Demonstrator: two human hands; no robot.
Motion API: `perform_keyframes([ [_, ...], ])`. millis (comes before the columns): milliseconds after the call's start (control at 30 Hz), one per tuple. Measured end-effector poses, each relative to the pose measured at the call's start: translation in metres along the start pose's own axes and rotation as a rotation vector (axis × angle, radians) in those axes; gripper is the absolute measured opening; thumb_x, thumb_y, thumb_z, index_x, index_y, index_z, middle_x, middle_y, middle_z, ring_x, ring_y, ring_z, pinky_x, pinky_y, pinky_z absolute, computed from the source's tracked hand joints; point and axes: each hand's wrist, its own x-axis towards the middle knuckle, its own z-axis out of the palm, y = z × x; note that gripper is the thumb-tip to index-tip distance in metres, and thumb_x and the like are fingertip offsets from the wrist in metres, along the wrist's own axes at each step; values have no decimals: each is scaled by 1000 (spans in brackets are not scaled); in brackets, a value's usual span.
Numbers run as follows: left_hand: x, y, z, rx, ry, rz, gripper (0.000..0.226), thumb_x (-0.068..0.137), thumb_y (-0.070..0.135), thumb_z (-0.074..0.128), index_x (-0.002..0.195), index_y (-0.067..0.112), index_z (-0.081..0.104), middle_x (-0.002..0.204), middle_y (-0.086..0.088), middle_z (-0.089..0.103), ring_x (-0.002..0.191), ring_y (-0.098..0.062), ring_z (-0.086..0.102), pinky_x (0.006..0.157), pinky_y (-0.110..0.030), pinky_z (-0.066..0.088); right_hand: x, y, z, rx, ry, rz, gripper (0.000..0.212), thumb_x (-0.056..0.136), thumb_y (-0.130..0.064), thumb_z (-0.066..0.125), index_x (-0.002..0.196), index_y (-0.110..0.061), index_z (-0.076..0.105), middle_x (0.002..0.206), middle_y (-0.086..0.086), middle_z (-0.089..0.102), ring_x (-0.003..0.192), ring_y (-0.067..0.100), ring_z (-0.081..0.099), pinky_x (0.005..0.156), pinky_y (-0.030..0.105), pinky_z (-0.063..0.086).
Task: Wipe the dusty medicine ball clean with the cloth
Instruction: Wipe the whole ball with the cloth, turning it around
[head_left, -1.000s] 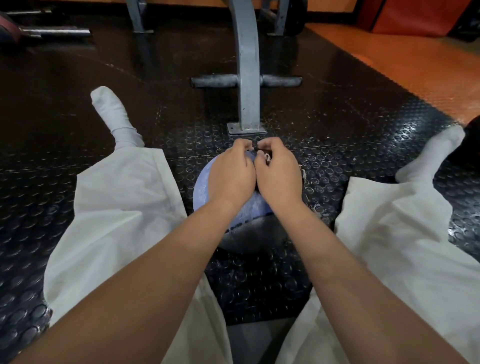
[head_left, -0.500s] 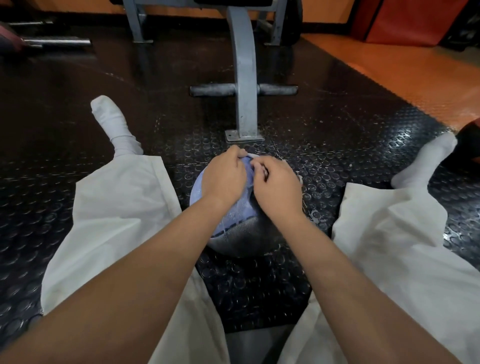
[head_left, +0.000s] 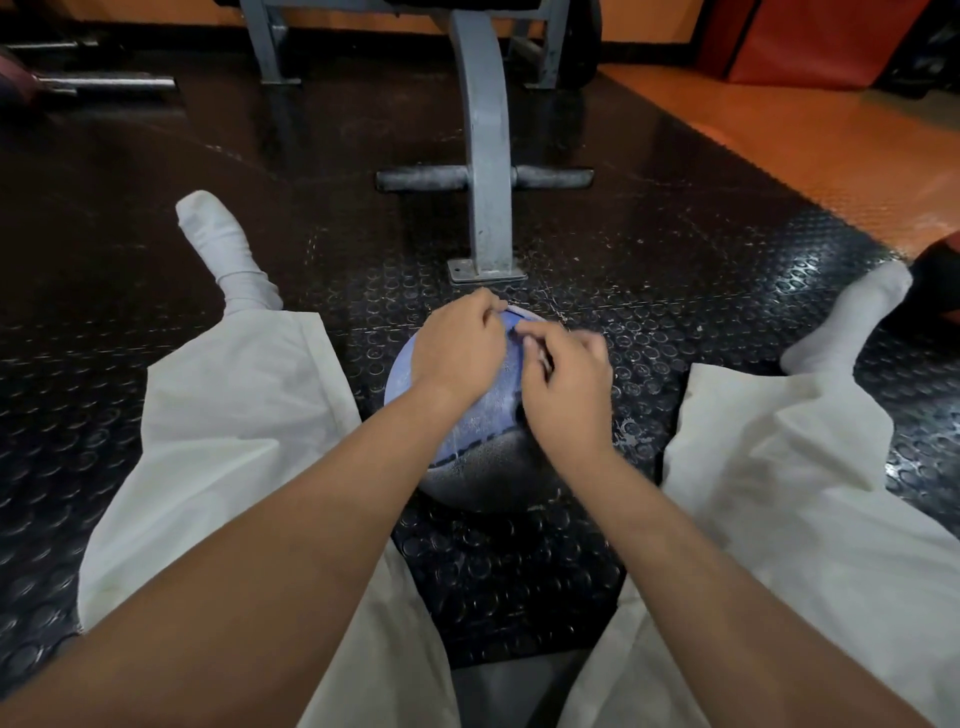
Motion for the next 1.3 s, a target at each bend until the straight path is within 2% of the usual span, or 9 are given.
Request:
perform_keyframes([
  [133, -4, 2, 6, 52, 34, 56, 28, 98, 16, 39, 107, 14, 64, 106, -4, 68, 95, -23, 58, 77, -38, 44, 39, -9, -1, -56, -133, 121, 19, 95, -19, 50, 103, -25, 67, 84, -2, 62, 107, 21, 45, 94, 46, 41],
  [267, 3, 5, 9, 46, 18, 20, 31, 98, 16, 36, 111, 19, 64, 115, 3, 67, 102, -19, 58, 82, -37, 47, 16, -1, -6, -2, -50, 92, 20, 93, -18, 54, 106, -24, 68, 73, -16, 44, 98, 20, 48, 91, 48, 43],
  [333, 7, 7, 10, 43, -11, 8, 32, 98, 16, 35, 112, 20, 64, 119, 4, 66, 102, -20, 59, 83, -38, 48, -5, 5, -9, 21, 34, 26, 20, 91, -16, 58, 107, -21, 70, 78, -20, 52, 90, 16, 46, 86, 49, 45],
  [500, 10, 11, 14, 78, -41, 24, 33, 99, 16, 34, 114, 20, 63, 123, 4, 65, 103, -20, 58, 82, -37, 47, -12, 14, -15, 93, 69, 26, 19, 89, -12, 62, 104, -19, 72, 80, -27, 55, 88, 11, 42, 78, 21, 38],
  [600, 7, 16, 18, 105, -16, 39, 33, 98, 15, 36, 116, 18, 63, 122, 0, 66, 107, -23, 57, 84, -37, 46, 23, 14, -13, 116, -11, 142, 15, 90, -14, 60, 95, -25, 69, 79, -11, 61, 93, 20, 53, 77, 29, 45],
  [700, 5, 21, 22, 145, 21, 51, 32, 97, 15, 37, 115, 16, 63, 116, -3, 66, 104, -23, 57, 79, -35, 44, 46, 17, -10, 93, -46, 209, 17, 90, -14, 59, 85, -31, 61, 82, -14, 60, 102, 24, 58, 84, 37, 49],
  [933, 18, 25, 22, 156, -41, 34, 34, 99, 15, 34, 117, 17, 62, 119, -4, 66, 108, -26, 56, 81, -35, 40, -6, 19, -26, 195, 44, 151, 30, 85, -8, 64, 75, -35, 54, 78, -23, 60, 90, 3, 57, 91, 34, 46],
  [1067, 14, 24, 21, 154, -52, 62, 34, 100, 15, 33, 118, 16, 62, 122, -3, 65, 110, -24, 56, 82, -33, 39, 6, 18, -35, 304, -48, 193, 30, 84, -5, 67, 74, -30, 55, 80, -14, 63, 80, -1, 58, 72, 12, 45],
  [1300, 10, 24, 20, 143, 6, 44, 33, 97, 13, 36, 115, 16, 63, 118, -2, 66, 106, -23, 56, 82, -34, 40, 52, 13, -23, 138, -112, 251, 27, 86, -12, 66, 72, -30, 52, 74, -12, 58, 68, 3, 54, 57, 13, 39],
])
